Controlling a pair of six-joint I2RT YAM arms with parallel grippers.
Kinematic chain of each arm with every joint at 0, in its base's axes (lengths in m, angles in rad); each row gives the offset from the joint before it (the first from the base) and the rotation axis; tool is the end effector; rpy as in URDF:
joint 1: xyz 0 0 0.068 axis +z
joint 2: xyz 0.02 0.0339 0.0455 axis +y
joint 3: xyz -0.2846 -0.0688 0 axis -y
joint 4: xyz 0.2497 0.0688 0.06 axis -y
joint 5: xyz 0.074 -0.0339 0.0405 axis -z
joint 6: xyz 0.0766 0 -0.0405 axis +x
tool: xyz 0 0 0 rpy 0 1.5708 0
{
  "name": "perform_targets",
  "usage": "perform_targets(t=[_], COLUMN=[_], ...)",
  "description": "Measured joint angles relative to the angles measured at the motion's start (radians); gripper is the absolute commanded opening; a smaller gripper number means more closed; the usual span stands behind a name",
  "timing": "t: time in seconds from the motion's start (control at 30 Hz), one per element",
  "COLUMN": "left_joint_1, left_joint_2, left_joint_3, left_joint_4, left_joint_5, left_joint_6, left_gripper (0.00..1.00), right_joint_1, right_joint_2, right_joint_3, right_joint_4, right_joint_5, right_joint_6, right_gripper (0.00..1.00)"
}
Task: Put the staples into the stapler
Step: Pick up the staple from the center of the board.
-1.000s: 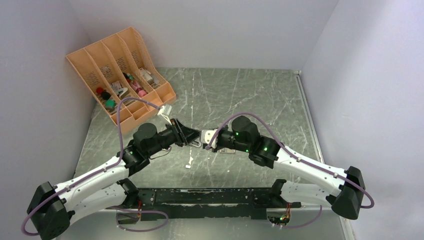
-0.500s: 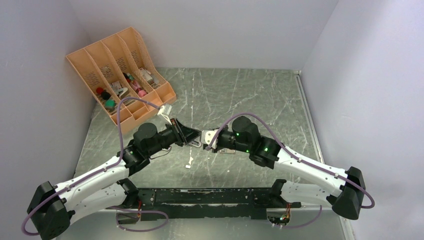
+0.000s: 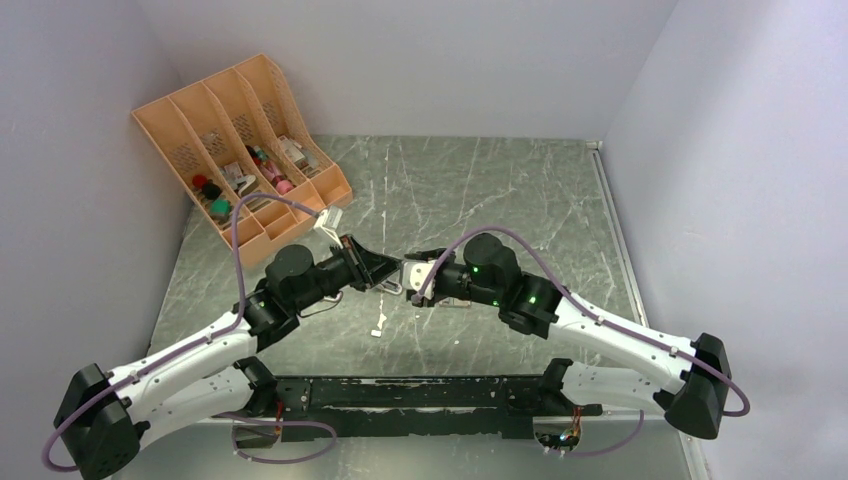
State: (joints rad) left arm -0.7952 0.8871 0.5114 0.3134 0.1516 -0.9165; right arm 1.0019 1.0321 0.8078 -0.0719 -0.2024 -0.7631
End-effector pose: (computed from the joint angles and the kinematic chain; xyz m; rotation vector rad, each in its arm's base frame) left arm 0.1625 -0.1823 0.2890 0.0195 1.8379 -1.3920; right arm 0.1343 0.2386 0.3173 -1.5340 1.0796 0.3535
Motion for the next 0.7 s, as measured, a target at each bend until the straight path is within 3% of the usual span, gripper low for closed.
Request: perform_targets(t=[0.2, 0.5, 0.7], left_joint_1=[0.000, 0.000, 0.000], left_joint_2=[-0.014, -0.047, -0.076], left_joint_3=[0.001, 0.051, 0.086], left_joint_4=[-0.006, -0.048, -0.045], left_joint_5=[-0.016, -0.055, -0.045], left_joint_6=[0.000, -0.041, -0.053], left_gripper=[0.07, 0.07, 0.07], right_joint_1=[0.001, 0.001, 0.001], right_joint_2=[-0.044, -0.216, -0.238], right_joint_3=[-0.007, -0.175, -0.204], right_joint_4=[0.027, 0.250, 0.309], right_joint_5=[0.013, 0.084, 0.065], right_joint_6=[0.010, 0.079, 0.106], right_gripper=[0.51, 0.54, 0.54])
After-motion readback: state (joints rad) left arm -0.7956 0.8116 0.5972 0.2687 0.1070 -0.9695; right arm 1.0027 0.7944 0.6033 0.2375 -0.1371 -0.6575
